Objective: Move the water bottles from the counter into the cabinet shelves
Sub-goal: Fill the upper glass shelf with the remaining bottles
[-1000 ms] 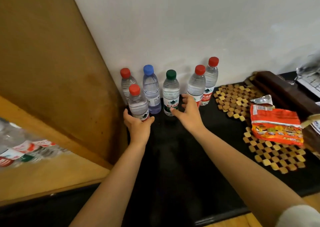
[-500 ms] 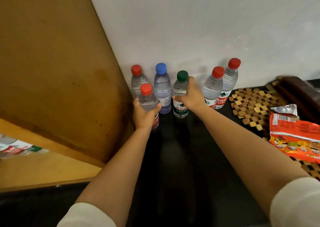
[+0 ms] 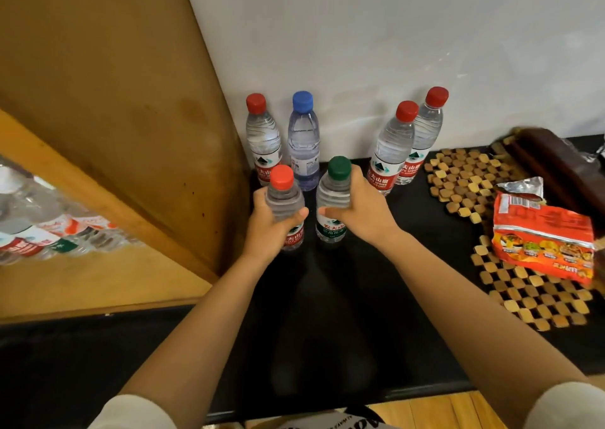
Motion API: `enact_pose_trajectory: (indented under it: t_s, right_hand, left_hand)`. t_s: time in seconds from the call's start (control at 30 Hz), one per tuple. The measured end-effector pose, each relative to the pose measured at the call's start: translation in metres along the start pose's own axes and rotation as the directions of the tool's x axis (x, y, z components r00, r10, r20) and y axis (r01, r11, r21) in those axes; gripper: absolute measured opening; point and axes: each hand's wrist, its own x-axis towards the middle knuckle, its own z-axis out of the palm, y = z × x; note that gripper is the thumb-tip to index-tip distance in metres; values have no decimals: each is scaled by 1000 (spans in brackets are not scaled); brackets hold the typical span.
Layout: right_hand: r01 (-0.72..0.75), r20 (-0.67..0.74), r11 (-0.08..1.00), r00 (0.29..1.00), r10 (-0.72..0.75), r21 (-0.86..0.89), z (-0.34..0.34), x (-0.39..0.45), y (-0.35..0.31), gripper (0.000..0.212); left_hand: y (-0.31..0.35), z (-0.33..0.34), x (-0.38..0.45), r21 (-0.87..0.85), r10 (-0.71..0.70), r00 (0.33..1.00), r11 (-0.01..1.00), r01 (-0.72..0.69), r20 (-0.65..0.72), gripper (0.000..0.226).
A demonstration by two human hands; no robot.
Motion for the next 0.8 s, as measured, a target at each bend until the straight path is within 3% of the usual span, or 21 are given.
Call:
enact_pose_trajectory:
  t_s: [0.3,0.5,0.67,0.8]
  right_hand:
    - [49,87,999,995,-49,-4,16,-93,-18,69]
    - [83,115,996,990,-78,-39,26,-117,-41,67]
    - [159,94,987,983,-157,-21,27,-139,-85,59]
    - [267,47,963,963,-266,-22,26,-157,-139,62]
  left_hand:
    - [-19,-28,-78,62,19,968,997,-36,249,67]
    - [-10,-59,-112,-2,5,924,1000,-5,382,58]
    - [16,-108,-145,-64,15,914,998,12,406,61]
    - [47,-158,-168,-53,101,897,995,-86,431,61]
